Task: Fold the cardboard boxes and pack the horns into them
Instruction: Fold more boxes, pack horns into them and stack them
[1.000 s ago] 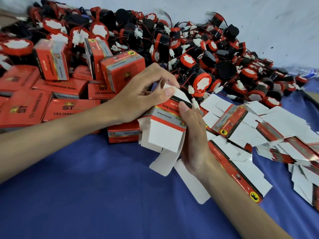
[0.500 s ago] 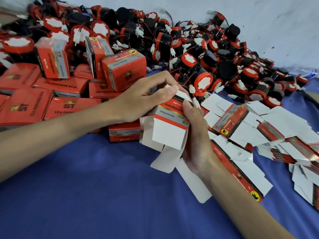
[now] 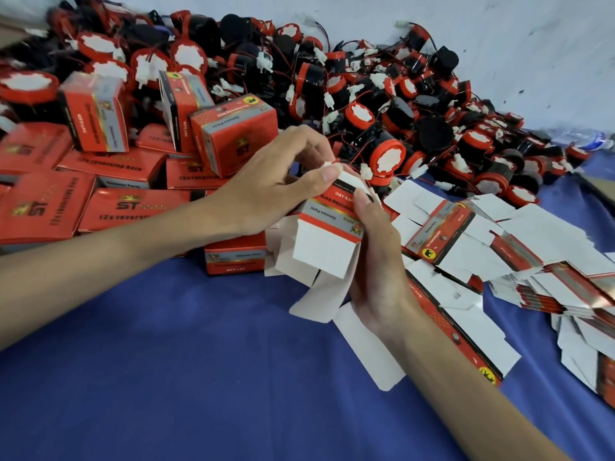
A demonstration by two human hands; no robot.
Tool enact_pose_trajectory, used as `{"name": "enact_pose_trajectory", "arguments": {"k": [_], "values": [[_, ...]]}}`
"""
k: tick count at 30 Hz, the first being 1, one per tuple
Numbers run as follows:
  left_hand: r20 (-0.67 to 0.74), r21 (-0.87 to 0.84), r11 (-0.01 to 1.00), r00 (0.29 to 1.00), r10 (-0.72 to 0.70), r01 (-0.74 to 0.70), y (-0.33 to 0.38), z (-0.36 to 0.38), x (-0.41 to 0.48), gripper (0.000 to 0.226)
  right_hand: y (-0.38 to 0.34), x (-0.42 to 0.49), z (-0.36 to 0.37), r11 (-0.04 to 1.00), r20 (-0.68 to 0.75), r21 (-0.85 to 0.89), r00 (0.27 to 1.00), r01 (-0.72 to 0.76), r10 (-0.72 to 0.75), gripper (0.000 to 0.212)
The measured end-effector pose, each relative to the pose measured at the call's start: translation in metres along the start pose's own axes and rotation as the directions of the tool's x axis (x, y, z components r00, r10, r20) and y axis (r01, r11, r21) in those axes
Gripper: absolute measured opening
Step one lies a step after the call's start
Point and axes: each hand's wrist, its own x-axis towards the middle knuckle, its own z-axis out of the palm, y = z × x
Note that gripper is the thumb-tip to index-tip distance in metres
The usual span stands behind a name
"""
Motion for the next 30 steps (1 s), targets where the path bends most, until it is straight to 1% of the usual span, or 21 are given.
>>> {"name": "enact_pose_trajectory", "arguments": {"k": [3,6,9,12,16,19,22,25,30], "values": [[-0.047,0.064,0.998,0.999,0.016,-0.012,-0.0009,0.0,0.0002,0.036,0.0007,0.0004,-0.0003,1.0,-0.015,0.006,1.0,-0.01,0.01,0.057],[-0.067,0.075,0.997,0.998,0.013,-0.008,-0.0007,-0.0002,-0.0001,0.032,0.0003,0.0001,-0.0006,1.0,-0.025,0.001,0.999,-0.021,0.021,0.058],[-0.067,0.055,0.998,0.997,0.032,-0.028,0.0012,-0.0009,-0.0001,0.043,0.0001,-0.0002,-0.0007,1.0,-0.026,0.006,0.999,-0.026,0.027,0.057],[-0.067,0.019,0.999,0.997,0.039,-0.037,0.002,-0.001,-0.0007,0.047,-0.0004,-0.0002,-0.0015,0.999,-0.024,-0.003,0.999,-0.034,0.034,0.057],[-0.068,-0.003,1.0,0.997,0.027,-0.027,0.001,-0.0001,-0.0012,0.036,-0.0006,-0.0005,-0.0012,0.999,-0.019,-0.013,0.999,-0.034,0.034,0.058],[-0.064,-0.029,0.999,0.998,0.022,-0.024,0.0017,0.0003,-0.0013,0.033,-0.0006,-0.0003,-0.0012,0.999,-0.016,-0.012,0.999,-0.034,0.034,0.058],[-0.041,-0.065,0.998,0.999,-0.008,0.006,0.0022,-0.0005,-0.0016,0.022,-0.0001,-0.0003,-0.0005,0.999,-0.019,-0.012,0.999,-0.042,0.042,0.059],[-0.018,-0.114,0.993,0.999,-0.045,0.043,0.0031,-0.0018,-0.0015,0.017,0.0011,-0.0005,0.0011,0.999,-0.013,-0.005,0.999,-0.042,0.042,0.06],[0.01,-0.154,0.986,0.998,-0.059,0.059,0.0034,-0.0028,-0.001,0.011,0.0011,-0.0003,0.0018,0.999,-0.016,-0.018,0.999,-0.04,0.04,0.062]]}}
